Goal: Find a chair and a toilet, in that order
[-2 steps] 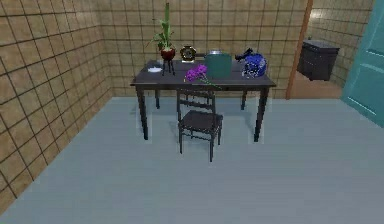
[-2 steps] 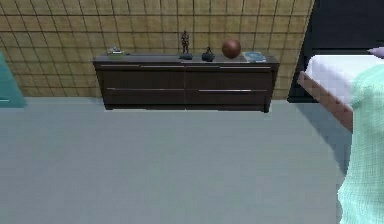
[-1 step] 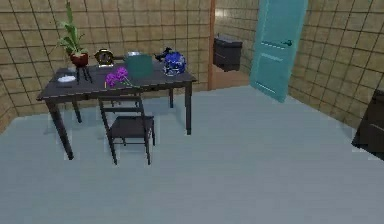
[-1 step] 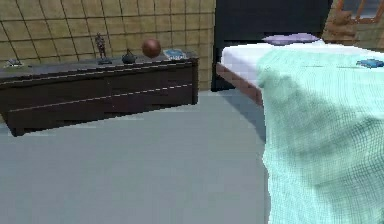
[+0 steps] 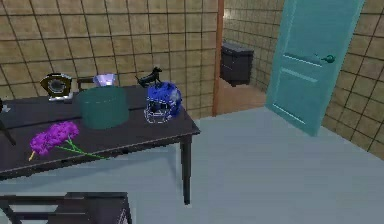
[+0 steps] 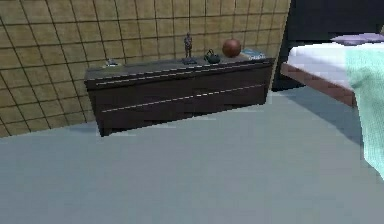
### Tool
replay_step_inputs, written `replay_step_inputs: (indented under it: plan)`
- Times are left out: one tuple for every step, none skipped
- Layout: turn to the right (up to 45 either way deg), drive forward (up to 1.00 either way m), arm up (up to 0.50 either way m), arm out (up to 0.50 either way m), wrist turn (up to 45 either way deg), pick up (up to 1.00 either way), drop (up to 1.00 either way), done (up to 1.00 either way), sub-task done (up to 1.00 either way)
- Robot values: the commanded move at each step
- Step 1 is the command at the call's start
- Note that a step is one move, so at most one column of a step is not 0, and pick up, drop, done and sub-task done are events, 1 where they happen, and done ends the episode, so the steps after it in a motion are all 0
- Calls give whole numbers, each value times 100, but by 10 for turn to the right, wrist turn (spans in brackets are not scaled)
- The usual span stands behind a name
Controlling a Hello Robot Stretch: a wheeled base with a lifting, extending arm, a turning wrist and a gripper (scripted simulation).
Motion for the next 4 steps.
replay_step_inputs:
  plan:
    - [30,0,0,0,0,0,0,0,0]
    - [0,5,0,0,0,0,0,0,0]
    - [-420,0,0,0,0,0,0,0,0]
    - [0,0,0,0,0,0,0,0,100]
